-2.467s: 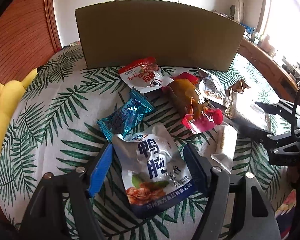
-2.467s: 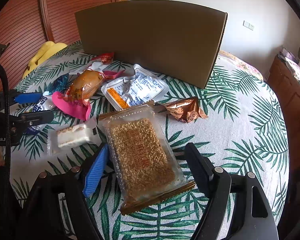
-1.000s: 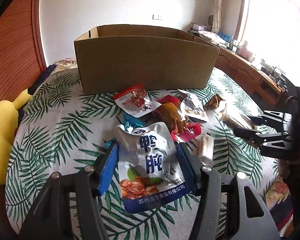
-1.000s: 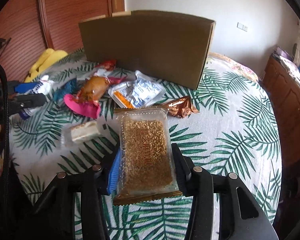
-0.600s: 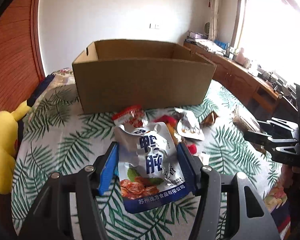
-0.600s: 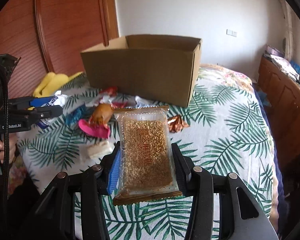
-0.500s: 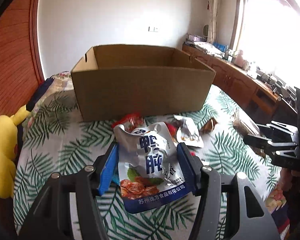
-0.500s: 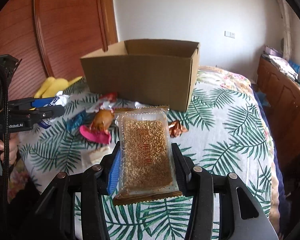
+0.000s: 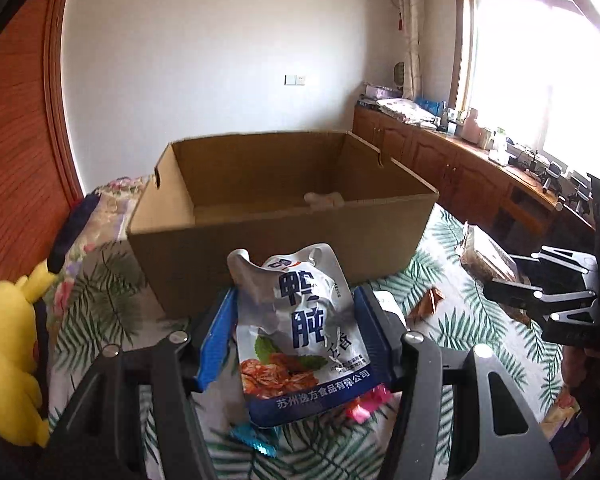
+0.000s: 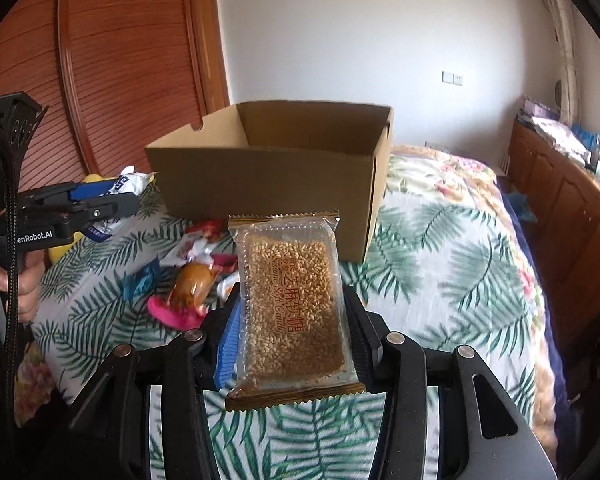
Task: Organize snacks
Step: 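Lift both held packs and carry them over the cardboard box, then open both tools to release the packs into the box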
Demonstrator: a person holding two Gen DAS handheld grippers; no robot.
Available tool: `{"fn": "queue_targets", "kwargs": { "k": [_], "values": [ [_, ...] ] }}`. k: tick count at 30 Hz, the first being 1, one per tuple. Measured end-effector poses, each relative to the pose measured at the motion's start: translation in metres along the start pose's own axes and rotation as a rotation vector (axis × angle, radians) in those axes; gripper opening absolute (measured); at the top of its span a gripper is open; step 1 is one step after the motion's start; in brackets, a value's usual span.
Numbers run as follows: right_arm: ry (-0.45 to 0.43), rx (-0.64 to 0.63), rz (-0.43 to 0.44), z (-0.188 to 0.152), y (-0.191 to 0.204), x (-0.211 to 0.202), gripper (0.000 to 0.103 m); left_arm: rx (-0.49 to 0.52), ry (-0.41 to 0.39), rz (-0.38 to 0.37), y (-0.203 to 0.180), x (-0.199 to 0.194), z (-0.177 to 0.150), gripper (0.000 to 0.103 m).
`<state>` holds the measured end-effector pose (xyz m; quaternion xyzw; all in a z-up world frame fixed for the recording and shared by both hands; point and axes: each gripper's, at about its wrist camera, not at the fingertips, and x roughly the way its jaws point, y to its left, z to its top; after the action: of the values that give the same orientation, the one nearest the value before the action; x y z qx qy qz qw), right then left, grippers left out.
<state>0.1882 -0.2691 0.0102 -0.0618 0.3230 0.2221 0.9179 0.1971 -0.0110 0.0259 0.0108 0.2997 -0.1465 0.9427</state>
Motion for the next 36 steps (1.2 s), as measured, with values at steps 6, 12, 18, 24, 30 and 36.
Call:
{"fn": "queue_targets", "kwargs": {
  "k": [6, 12, 18, 24, 30, 36],
  "values": [
    [-0.064, -0.024, -0.006, 0.040, -0.003, 0.003, 0.047, 0.040, -0.042, 0.015, 0.007, 0.008, 0.030, 0.059],
    [-0.108, -0.037, 0.005, 0.074, -0.005, 0.018, 0.047, 0.064, -0.076, 0.026, 0.014, 0.021, 0.057, 0.059],
    [-0.137, -0.062, 0.007, 0.106, -0.005, 0.039, 0.047, 0.068, -0.093, 0.024, 0.025, 0.038, 0.080, 0.059],
    [-0.149, -0.064, 0.014, 0.130, -0.005, 0.065, 0.047, 0.068, -0.096, 0.038, 0.037, 0.060, 0.101, 0.059],
    [-0.145, -0.039, 0.007, 0.135, -0.014, 0.084, 0.047, 0.046, -0.104, 0.053, 0.047, 0.081, 0.113, 0.059],
    [-0.136, 0.000, 0.012, 0.144, -0.023, 0.103, 0.047, 0.026, -0.085, 0.064, 0.052, 0.103, 0.112, 0.059]
  ]
}}
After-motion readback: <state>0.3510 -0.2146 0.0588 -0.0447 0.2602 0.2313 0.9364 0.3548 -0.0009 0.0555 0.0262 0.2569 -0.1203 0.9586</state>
